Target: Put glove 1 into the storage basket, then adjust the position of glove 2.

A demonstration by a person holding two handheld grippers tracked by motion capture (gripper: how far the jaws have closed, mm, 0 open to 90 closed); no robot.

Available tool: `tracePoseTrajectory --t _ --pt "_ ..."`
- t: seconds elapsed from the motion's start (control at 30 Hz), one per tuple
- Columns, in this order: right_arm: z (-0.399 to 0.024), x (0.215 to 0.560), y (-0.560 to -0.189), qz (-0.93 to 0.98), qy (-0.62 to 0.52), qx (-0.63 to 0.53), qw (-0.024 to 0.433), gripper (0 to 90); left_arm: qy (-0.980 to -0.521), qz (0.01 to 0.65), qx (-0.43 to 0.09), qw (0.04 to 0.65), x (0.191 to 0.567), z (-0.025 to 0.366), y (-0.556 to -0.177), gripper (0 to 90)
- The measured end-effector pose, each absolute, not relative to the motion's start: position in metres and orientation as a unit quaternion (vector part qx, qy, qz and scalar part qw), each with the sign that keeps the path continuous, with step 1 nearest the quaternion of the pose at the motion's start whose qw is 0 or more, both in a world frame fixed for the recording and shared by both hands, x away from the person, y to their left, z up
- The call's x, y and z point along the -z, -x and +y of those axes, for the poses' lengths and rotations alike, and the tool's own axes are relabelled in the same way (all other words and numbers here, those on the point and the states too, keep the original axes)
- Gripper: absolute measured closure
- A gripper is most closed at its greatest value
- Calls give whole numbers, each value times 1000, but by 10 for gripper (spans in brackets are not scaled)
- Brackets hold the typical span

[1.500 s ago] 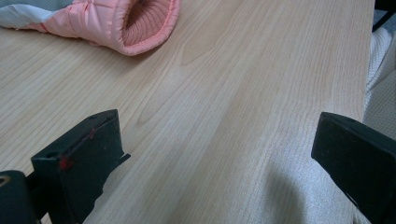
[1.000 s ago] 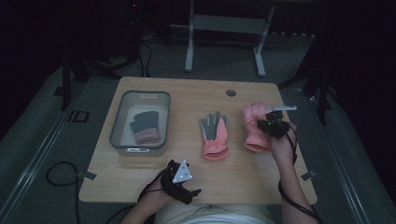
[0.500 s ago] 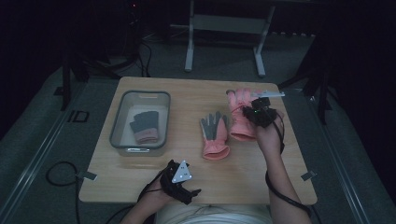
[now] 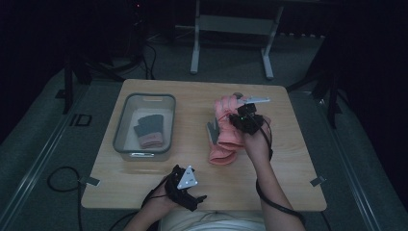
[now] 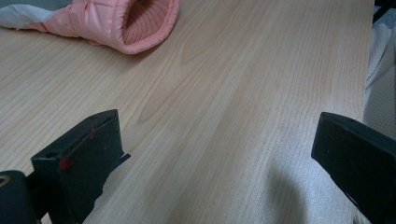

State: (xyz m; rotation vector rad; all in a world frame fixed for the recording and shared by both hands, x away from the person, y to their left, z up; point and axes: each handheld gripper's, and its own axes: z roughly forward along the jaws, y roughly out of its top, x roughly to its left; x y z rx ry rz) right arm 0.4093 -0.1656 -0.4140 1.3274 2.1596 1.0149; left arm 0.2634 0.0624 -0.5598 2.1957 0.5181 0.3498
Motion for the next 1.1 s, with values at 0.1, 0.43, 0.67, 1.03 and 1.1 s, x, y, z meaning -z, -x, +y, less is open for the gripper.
tracePoseTrajectory --t 0.1,0.43,0.67,1.03,1.1 --pt "-161 416 -410 776 -477 -358 206 854 -875 206 -139 416 560 63 -263 18" --pt "-146 439 -413 786 -483 -335 193 854 -874 205 -140 417 559 63 -262 18" --pt "-143 459 -415 786 -496 -316 188 848 -875 204 -141 417 559 62 -263 18" --pt "-130 490 -423 792 -497 -300 188 761 -874 208 -139 416 560 62 -263 18" --pt "-130 489 -423 792 -497 -303 186 739 -875 207 -141 415 560 62 -263 18"
